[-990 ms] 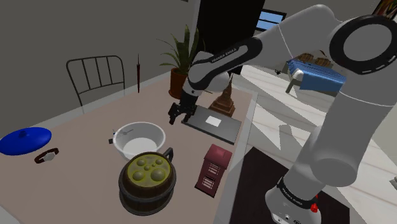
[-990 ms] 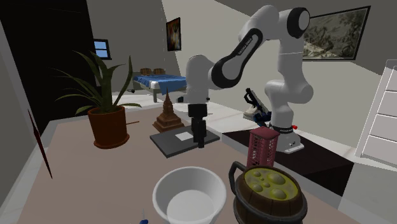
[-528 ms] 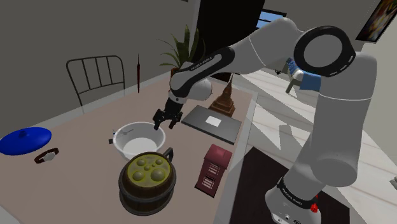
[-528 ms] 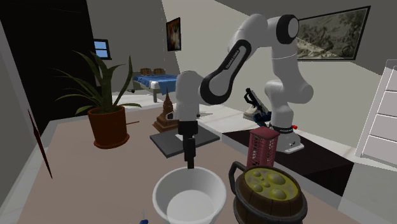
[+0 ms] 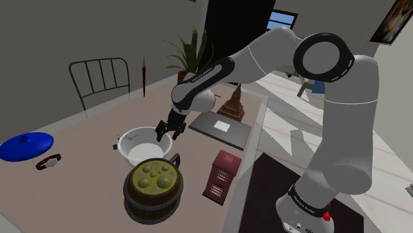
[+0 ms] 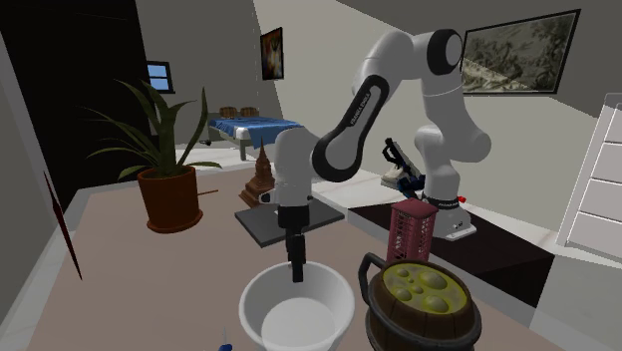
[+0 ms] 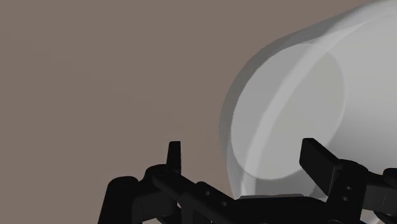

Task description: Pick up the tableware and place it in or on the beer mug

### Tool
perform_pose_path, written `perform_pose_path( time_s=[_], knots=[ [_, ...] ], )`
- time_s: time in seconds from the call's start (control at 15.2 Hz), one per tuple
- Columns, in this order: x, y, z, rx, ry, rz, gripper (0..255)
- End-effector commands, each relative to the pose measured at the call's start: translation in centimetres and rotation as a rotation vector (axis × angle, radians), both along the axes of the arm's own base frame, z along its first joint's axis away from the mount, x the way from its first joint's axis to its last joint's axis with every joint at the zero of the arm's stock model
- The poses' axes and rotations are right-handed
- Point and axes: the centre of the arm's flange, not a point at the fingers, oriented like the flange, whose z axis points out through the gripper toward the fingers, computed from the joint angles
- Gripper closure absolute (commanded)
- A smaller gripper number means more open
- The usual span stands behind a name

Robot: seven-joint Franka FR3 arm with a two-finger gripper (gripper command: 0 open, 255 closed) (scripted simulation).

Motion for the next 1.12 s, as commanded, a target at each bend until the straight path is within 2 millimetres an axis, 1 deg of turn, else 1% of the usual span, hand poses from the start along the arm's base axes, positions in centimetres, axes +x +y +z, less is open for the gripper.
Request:
perform_pose_path(
  time_s=[0.0, 0.33, 0.4, 0.99, 1.06],
  knots=[
    [0.05, 0.09, -0.23, 0.0, 0.0, 0.0, 0],
    [0.05, 0.09, -0.23, 0.0, 0.0, 0.0, 0],
    [0.06, 0.09, -0.23, 0.0, 0.0, 0.0, 255],
    [0.05, 0.09, -0.23, 0.0, 0.0, 0.0, 255],
    [0.05, 0.09, 0.3, 0.0, 0.0, 0.0, 255]
  ],
)
